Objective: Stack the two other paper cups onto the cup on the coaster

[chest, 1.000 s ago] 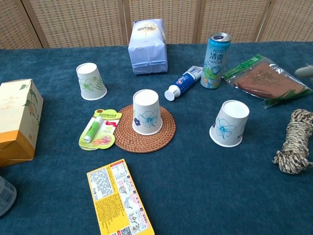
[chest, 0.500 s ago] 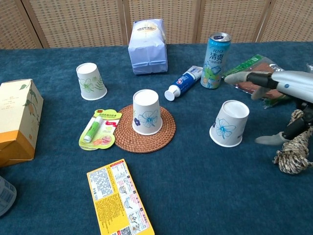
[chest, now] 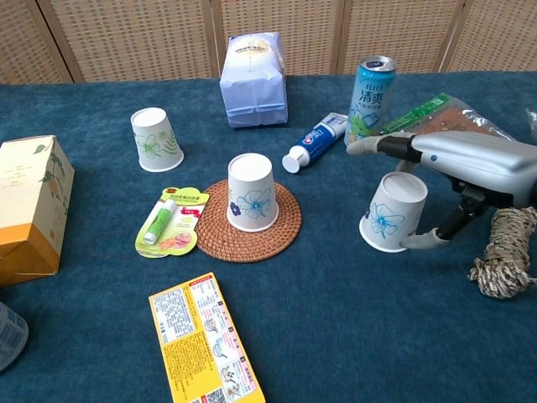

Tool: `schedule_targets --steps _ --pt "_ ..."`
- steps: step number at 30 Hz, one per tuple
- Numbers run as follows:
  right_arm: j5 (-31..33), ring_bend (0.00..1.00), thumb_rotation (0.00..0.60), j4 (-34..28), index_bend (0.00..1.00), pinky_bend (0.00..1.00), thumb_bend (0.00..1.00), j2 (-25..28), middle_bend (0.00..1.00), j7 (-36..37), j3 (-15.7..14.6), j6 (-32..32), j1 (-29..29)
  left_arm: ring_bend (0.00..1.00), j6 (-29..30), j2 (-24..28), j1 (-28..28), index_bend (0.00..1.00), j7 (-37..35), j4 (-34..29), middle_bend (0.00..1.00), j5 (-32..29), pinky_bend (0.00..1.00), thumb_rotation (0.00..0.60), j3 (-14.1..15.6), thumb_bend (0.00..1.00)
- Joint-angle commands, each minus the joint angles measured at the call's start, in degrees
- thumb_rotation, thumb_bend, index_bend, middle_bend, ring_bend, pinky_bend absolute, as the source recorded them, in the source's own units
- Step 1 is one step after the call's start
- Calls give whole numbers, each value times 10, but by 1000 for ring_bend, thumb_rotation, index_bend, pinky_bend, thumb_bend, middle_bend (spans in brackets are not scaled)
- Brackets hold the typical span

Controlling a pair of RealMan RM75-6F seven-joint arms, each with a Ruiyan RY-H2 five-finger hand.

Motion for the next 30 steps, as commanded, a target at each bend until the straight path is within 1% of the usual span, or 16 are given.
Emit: schedule_targets --steps 1,4,6,8,10,13,15,19,21,23,26,30 --pt "0 0 600 17 37 304 228 -7 35 4 -5 0 3 0 -1 0 0 0 -1 1 0 -1 0 600 0 222" --pt "-3 0 600 33 72 348 227 -12 74 16 -10 3 5 0 -2 0 0 0 -1 1 0 -3 0 600 -1 223" --pt "-9 8 600 42 110 400 240 -15 113 26 -14 11 5 0 -3 0 -1 0 -2 2 0 -4 0 600 -1 223" --pt "-17 39 600 55 151 458 261 -21 168 38 -20 16 5 0 -4 -1 -1 0 0 2 0 -5 0 600 -2 223" --pt "-24 70 600 68 188 472 277 -27 204 56 -25 22 6 0 -6 -2 -1 0 1 2 0 -6 0 600 -1 223" --pt "-35 147 600 87 289 503 325 -37 290 83 -31 34 6 0 -7 -3 -1 0 4 2 0 -7 0 600 -1 223" --pt "-42 181 600 99 327 533 364 -42 326 97 -36 43 5 0 -7 -4 -1 0 5 2 0 -8 0 600 -2 222" --pt "-55 226 600 124 372 595 467 -54 374 119 -44 62 3 0 -8 -5 -1 0 8 3 0 -11 0 600 -2 223" --pt "-57 237 600 133 388 632 593 -57 385 122 -47 66 2 0 -9 -5 -1 0 8 3 0 -11 0 600 -2 223" --pt "-57 242 600 141 396 657 658 -60 391 127 -50 69 1 0 -10 -6 -1 0 9 3 0 -11 0 600 -2 222" --pt "-58 249 600 146 402 667 696 -61 398 133 -53 75 -1 0 -10 -6 -1 0 10 3 0 -11 0 600 -2 223" --pt "-62 252 600 144 407 673 724 -57 402 137 -56 83 -1 0 -10 -6 -1 0 10 3 0 -12 0 600 -2 222"
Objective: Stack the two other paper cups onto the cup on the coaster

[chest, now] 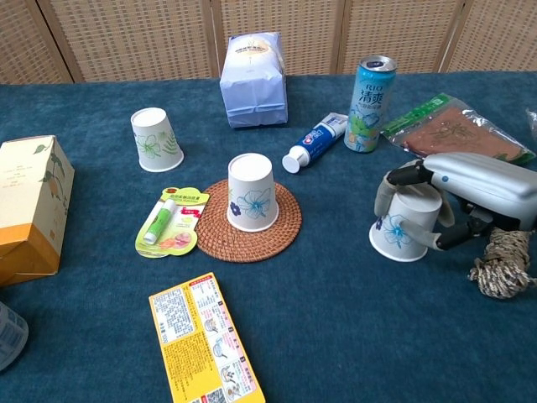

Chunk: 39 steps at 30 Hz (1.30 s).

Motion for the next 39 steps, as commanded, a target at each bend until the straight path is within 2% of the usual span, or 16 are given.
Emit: schedule_targets --steps 1,12,24,32,39 --pt "-1 254 600 -4 410 677 732 4 404 2 0 4 0 0 0 0 0 0 0 0 0 0 0 600 0 222" --pt "-13 260 600 -45 418 686 739 29 409 -8 8 21 11 0 0 0 0 0 -1 -1 0 2 0 600 1 223" --pt "-4 260 600 -148 420 686 733 53 409 -59 59 3 57 0 1 4 0 0 -9 -2 0 4 0 600 1 223" --pt "17 260 600 -193 420 687 732 19 410 -114 93 -38 101 0 2 7 0 0 -16 -1 0 6 0 600 1 222" --pt "43 260 600 -175 421 697 718 -37 409 -164 121 -79 149 0 2 11 -1 0 -26 0 0 5 0 600 0 222"
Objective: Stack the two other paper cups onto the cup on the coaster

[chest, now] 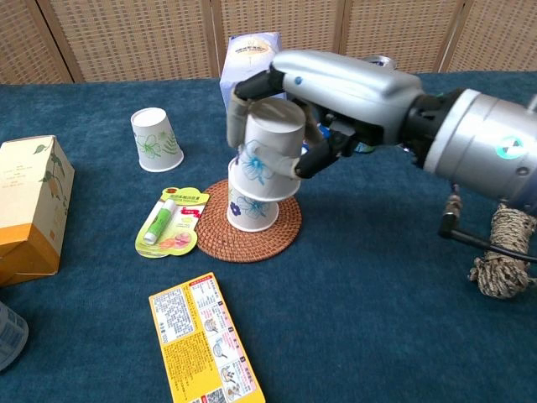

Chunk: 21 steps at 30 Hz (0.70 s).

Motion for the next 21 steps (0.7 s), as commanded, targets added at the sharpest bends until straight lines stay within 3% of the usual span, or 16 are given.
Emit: schedule_targets --steps 1,10,21 --pt "14 260 600 18 421 697 718 -25 409 -22 14 -20 23 0 -1 1 -1 0 -4 2 0 -1 0 600 -1 222" --pt "43 260 600 58 421 697 719 -38 410 -35 35 -38 53 0 -9 1 -4 0 -11 9 0 -9 0 600 -2 222" --pt "62 260 600 68 420 697 696 -37 409 -30 33 -42 65 0 -14 -6 -4 0 8 6 0 -10 0 600 -1 222"
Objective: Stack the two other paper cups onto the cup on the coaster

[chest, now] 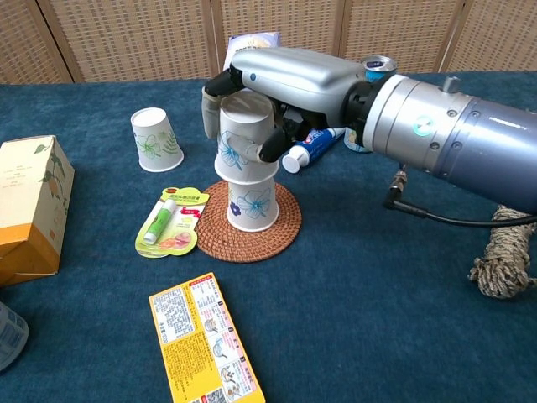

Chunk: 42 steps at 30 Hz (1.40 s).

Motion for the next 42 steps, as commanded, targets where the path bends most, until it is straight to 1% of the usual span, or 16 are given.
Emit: schedule_targets --steps 1,7,14,21,23,25,26,29,31,36,38,42 --pt "5 260 600 3 419 697 694 -4 409 1 1 0 3 0 1 -1 1 0 3 -1 0 1 0 600 1 222" --pt "20 260 600 11 419 697 685 -7 405 -2 3 0 8 0 0 0 0 0 0 1 0 -2 0 600 -1 223" --pt "30 260 600 19 414 697 668 -5 401 -8 -6 0 6 0 2 1 0 0 -4 2 0 -2 0 600 -1 224" --pt "34 260 600 13 407 712 650 2 398 -10 -11 4 5 0 -1 0 0 0 -2 2 0 -2 0 600 -1 222" --pt "39 251 600 9 368 713 622 6 387 -8 -14 0 3 0 -1 0 0 0 -1 1 0 -1 0 600 0 222" --pt "46 229 600 0 285 711 590 11 363 1 -16 -5 2 0 0 0 0 0 0 1 0 -1 0 600 0 222" --pt "47 210 600 -1 232 708 572 13 333 3 -17 -6 1 0 1 0 1 0 0 1 0 -1 0 600 0 222" --pt "47 170 600 -4 129 699 539 16 231 5 -19 -5 0 0 1 0 1 0 0 1 0 -1 0 600 0 223" --pt "47 155 600 -5 109 691 532 18 201 4 -21 -3 -1 0 1 0 1 0 1 1 0 -1 0 600 0 222" --pt "51 84 600 -15 89 646 528 29 57 0 -27 -5 -4 0 0 -1 0 0 2 1 0 -1 0 600 0 223" --pt "53 64 600 -18 85 636 528 32 21 -3 -30 -5 -6 0 0 -1 1 0 3 1 0 -1 0 600 0 224" --pt "60 26 600 -28 77 607 528 40 0 -3 -34 -12 -8 0 0 -2 1 0 4 1 0 -1 0 600 0 223"
